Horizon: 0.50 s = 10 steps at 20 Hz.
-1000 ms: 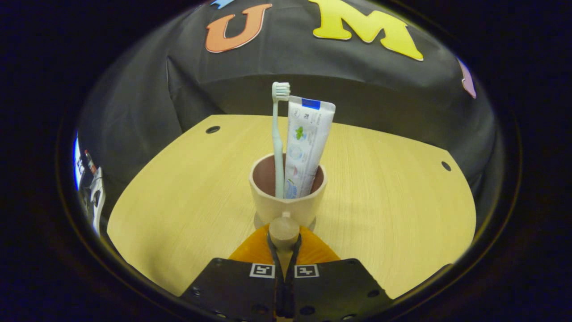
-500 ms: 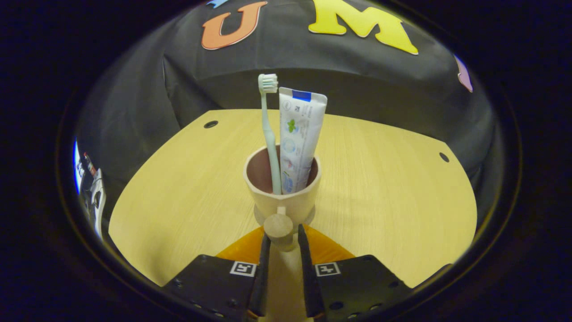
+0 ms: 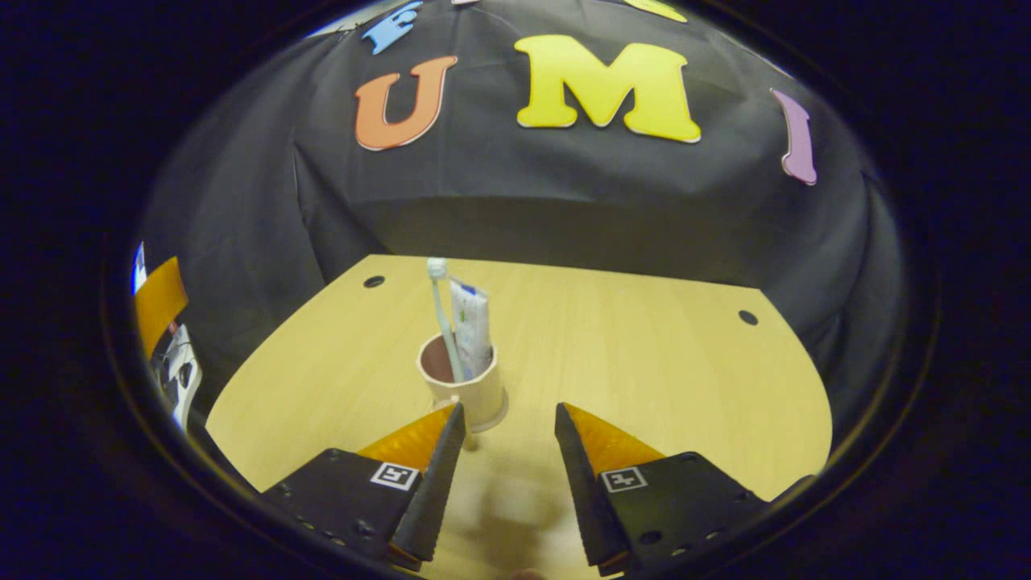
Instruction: Put the toothbrush and toothpaste on the desktop into the cup, then pick up the cup and place it on the coaster on the desktop.
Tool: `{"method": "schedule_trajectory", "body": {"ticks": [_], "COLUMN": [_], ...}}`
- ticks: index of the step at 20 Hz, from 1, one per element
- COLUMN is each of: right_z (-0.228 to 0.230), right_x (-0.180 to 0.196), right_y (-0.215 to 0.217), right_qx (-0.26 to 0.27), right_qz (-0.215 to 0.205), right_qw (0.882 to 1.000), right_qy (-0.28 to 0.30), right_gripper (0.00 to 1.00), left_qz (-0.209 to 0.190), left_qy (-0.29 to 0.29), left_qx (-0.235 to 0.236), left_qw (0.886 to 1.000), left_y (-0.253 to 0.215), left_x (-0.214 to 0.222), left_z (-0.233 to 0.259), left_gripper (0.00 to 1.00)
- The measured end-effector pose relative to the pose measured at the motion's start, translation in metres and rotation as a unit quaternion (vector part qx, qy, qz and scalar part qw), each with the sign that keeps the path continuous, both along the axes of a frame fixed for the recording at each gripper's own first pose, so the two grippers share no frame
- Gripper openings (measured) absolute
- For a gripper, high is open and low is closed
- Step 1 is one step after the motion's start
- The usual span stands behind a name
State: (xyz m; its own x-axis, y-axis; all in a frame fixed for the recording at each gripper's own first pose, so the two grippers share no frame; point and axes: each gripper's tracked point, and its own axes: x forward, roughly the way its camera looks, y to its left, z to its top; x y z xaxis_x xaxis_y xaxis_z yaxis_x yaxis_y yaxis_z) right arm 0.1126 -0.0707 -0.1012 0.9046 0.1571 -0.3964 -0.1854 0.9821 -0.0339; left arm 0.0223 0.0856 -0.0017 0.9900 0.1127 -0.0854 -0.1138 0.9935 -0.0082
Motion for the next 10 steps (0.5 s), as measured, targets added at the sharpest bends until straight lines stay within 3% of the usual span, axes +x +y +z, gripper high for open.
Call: {"method": "schedule_trajectory", "body": {"ticks": [3, 4, 5, 8, 10], "right_z": [0.041, 0.053, 0.065, 0.092, 0.104], "right_x": [-0.014, -0.020, -0.026, -0.042, -0.053], "right_y": [-0.045, -0.060, -0.075, -0.118, -0.142], "right_qx": [0.007, 0.009, 0.012, 0.019, 0.030], "right_qz": [-0.027, -0.036, -0.046, -0.077, -0.094], "right_qw": [0.999, 0.998, 0.997, 0.992, 0.989], "right_qy": [-0.042, -0.054, -0.066, -0.095, -0.106], "right_gripper": [0.67, 0.72, 0.67, 0.68, 0.72], "left_qz": [-0.034, -0.044, -0.052, -0.068, -0.078], "left_qy": [-0.016, -0.020, -0.023, -0.027, -0.033], "left_qx": [0.001, 0.002, 0.001, -0.002, -0.001], "left_qw": [0.999, 0.999, 0.998, 0.997, 0.996], "left_y": [-0.035, -0.047, -0.058, -0.085, -0.099], "left_x": [0.008, 0.010, 0.013, 0.015, 0.016], "left_z": [0.015, 0.021, 0.026, 0.040, 0.051], "left_gripper": [0.93, 0.93, 0.93, 0.93, 0.93]}}
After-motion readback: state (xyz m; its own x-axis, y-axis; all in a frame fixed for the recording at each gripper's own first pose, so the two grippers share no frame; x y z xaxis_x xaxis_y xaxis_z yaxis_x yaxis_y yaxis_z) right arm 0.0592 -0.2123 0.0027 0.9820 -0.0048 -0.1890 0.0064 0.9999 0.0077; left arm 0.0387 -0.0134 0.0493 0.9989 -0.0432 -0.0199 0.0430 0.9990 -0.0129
